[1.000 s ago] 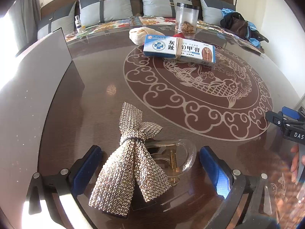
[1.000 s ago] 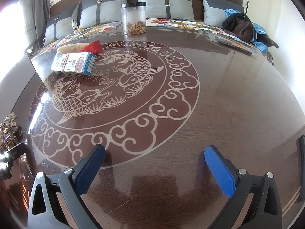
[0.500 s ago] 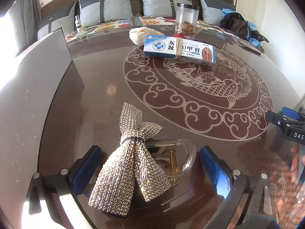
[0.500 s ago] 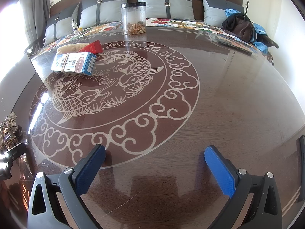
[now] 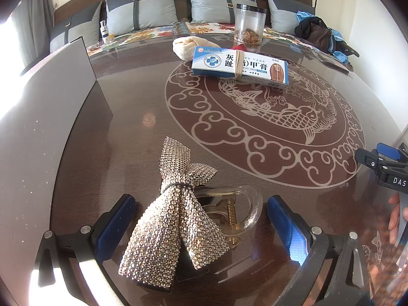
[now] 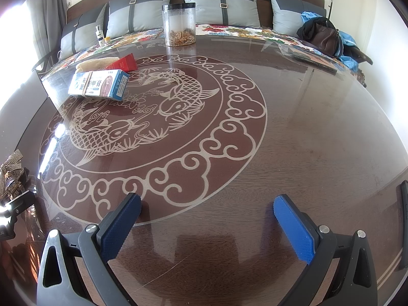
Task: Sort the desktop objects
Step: 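Lift the silver bow with the left tool and hold it raised, then grasp the blue-and-white ointment box with the right tool while the left tool holds the bow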
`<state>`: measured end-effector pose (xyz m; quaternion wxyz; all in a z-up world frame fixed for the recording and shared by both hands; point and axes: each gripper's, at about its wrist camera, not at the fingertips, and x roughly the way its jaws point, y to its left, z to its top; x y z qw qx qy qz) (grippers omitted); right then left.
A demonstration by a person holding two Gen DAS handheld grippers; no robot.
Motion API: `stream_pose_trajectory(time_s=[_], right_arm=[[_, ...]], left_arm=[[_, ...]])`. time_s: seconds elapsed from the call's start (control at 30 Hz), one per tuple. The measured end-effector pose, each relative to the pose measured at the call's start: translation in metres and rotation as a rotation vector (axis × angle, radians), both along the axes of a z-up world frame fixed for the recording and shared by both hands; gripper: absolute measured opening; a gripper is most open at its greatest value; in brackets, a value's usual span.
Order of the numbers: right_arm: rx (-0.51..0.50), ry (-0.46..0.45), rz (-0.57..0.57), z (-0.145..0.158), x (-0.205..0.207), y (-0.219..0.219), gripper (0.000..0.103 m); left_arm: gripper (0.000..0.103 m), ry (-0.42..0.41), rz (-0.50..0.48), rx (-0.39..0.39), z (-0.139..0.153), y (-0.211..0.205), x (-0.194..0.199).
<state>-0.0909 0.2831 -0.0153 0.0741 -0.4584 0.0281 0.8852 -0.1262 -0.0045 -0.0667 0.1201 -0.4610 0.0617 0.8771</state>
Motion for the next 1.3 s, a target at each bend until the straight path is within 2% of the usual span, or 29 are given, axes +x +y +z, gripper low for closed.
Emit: stream_pose_trajectory(time_s=[0.73, 0.77, 0.83, 0.9, 0.97, 1.0, 1.1, 1.17, 1.23, 1.27, 1.3], right_arm=[[-0.011, 0.003, 0.017, 0.001, 0.001, 0.001, 0.103], [-0.044, 0.01, 0.05, 0.002, 0.001, 0.001, 0.103], [-0.187, 0.046, 0.136, 0.012, -0.005, 0.002, 0.103], [-0.209, 0.1, 0.201, 0.031, -0.024, -0.006, 0.103], [-0.145, 0.125, 0.35, 0.049, -0.06, -0.028, 0.103], [-0.102, 0.105, 0.427, 0.055, -0.082, -0.041, 0.103], [-0.017, -0.021, 0.615, 0.054, -0.144, -0.084, 0.102], [0.077, -0.073, 0.703, 0.047, -0.171, -0.114, 0.1], [0.163, -0.13, 0.792, 0.036, -0.187, -0.142, 0.095], [0.185, -0.157, 0.816, 0.03, -0.193, -0.152, 0.087], [0.193, -0.183, 0.819, 0.026, -0.199, -0.158, 0.07]], left_arm=[[0.103, -0.001, 0.0, 0.002, 0.0, 0.0, -0.001], [0.103, -0.001, -0.001, 0.001, 0.0, 0.0, -0.001], [0.103, -0.001, -0.001, 0.001, 0.0, -0.001, -0.001], [0.103, -0.001, -0.001, 0.001, 0.0, -0.001, -0.001], [0.103, -0.001, -0.001, 0.002, 0.0, -0.001, -0.001], [0.103, -0.001, -0.001, 0.002, 0.0, -0.001, -0.001], [0.103, -0.001, -0.001, 0.002, 0.0, -0.001, 0.0], [0.103, -0.002, -0.002, 0.005, 0.001, -0.001, 0.0], [0.103, -0.002, -0.003, 0.006, 0.001, -0.001, 0.001], [0.103, -0.002, -0.006, 0.009, 0.001, -0.002, 0.002], [0.103, -0.002, -0.01, 0.018, 0.002, -0.003, 0.002]])
